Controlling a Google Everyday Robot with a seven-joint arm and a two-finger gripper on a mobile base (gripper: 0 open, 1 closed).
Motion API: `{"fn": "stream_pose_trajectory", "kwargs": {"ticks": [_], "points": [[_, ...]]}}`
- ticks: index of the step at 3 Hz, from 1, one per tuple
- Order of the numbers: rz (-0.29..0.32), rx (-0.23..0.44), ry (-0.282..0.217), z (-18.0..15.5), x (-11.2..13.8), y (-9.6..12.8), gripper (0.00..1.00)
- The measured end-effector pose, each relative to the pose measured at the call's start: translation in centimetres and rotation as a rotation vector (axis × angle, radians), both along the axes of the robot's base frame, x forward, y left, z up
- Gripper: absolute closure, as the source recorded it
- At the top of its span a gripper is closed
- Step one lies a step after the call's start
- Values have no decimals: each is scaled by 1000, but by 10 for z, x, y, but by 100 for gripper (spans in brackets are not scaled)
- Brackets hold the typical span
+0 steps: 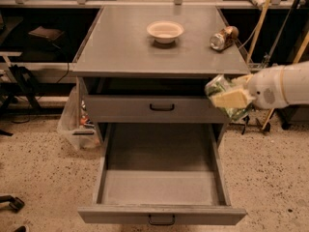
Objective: Pick green can from middle drawer and place on counter
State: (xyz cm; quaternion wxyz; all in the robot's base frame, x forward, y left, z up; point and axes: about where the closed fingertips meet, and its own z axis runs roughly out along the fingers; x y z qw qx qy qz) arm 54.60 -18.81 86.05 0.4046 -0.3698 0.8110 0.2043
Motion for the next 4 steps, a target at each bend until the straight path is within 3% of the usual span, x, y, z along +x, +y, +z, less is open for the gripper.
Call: {"fn": "stream_pose_trajectory", "kwargs": {"ticks": [1, 2, 3, 4], "points": [[100, -25, -21, 69, 15, 23, 100], [113, -65, 28, 107, 48, 43, 100], [157, -54, -10, 144, 61, 76, 100], [144, -43, -2, 137, 62, 72, 100]]}}
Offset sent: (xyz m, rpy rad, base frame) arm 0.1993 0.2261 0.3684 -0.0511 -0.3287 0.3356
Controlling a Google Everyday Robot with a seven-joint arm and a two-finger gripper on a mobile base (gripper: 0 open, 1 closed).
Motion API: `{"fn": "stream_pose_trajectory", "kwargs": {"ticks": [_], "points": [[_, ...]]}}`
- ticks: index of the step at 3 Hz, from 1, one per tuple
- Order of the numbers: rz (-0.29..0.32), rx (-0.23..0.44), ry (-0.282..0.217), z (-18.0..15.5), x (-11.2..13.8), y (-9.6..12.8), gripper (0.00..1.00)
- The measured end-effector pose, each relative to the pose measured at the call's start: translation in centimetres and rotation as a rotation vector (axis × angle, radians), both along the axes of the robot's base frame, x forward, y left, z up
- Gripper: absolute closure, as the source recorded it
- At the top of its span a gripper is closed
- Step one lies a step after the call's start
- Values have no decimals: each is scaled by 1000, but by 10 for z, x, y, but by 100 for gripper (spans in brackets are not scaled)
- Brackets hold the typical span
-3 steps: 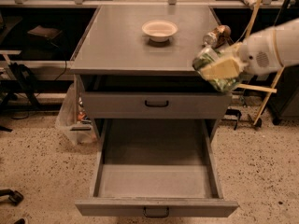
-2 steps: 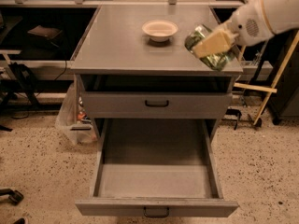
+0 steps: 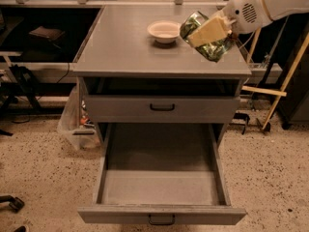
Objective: Pick green can from middle drawer and place on counter
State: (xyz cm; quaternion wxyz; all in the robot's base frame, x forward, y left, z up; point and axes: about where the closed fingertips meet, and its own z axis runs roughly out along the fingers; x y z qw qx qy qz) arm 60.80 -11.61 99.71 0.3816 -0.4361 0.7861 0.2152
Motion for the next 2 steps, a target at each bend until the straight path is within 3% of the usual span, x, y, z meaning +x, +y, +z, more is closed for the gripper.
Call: {"fn": "stream_pose_trajectory", "kwargs": {"ticks": [1, 2], "points": [[-123, -52, -73, 3, 36, -21, 100], [-340, -118, -235, 44, 103, -48, 100]]}}
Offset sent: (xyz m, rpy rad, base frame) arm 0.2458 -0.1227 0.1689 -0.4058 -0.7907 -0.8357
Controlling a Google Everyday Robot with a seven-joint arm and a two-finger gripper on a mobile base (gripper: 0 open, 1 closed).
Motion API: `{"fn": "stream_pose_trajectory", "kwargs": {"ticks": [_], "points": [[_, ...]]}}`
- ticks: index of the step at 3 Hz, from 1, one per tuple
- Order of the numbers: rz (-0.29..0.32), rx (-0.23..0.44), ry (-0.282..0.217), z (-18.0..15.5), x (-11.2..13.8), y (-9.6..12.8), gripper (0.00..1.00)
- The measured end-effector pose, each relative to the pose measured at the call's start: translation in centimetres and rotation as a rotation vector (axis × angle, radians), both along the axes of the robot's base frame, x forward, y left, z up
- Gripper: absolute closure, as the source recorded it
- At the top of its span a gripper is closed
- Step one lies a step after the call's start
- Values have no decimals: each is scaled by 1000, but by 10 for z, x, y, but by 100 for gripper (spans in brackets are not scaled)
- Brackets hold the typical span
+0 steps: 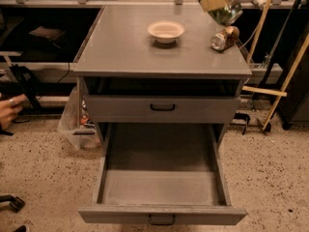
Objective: Pick green can from middle drawer and place on counter
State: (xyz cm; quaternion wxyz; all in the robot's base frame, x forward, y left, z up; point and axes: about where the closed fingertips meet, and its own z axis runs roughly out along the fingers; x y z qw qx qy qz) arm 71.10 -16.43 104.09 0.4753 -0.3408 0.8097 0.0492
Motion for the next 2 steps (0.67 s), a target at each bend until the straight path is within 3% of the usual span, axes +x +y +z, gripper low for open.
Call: {"fn": "stream_pose_trajectory", "kwargs": {"ticks": [1, 2], "points": [[-162, -60, -127, 35, 77, -3, 100], [-247, -243, -126, 18, 135, -10, 100]]}}
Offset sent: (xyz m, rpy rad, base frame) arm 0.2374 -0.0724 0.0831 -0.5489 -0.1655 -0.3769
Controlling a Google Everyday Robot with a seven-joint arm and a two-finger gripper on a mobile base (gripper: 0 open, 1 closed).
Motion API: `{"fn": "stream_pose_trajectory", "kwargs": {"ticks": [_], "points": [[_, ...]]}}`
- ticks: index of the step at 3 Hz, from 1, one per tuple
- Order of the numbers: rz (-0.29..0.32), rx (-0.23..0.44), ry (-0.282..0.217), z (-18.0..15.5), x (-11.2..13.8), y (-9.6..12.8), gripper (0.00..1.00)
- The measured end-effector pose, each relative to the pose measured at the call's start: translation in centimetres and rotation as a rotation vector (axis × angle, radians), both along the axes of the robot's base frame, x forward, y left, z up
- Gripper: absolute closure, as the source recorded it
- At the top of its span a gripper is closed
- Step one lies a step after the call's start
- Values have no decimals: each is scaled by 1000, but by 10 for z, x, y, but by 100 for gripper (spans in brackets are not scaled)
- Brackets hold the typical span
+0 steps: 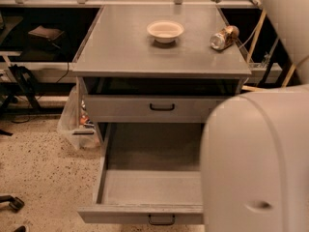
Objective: Pick green can from middle drawer and place on counter
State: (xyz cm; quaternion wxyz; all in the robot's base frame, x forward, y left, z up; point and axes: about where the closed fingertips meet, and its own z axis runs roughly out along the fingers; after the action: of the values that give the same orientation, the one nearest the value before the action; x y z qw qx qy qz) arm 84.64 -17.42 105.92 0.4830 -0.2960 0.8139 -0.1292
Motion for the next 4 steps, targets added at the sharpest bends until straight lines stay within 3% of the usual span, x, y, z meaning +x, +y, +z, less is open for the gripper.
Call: {"fn": "stream_pose_trajectory", "kwargs": {"ticks": [1, 2, 3, 4], "points": [[-33, -129, 123, -52, 22, -21, 100], [-29, -124, 220, -93, 20, -38, 100], [32, -87, 281, -123, 13, -41, 100], [39, -83, 286, -125, 13, -40, 100]]}}
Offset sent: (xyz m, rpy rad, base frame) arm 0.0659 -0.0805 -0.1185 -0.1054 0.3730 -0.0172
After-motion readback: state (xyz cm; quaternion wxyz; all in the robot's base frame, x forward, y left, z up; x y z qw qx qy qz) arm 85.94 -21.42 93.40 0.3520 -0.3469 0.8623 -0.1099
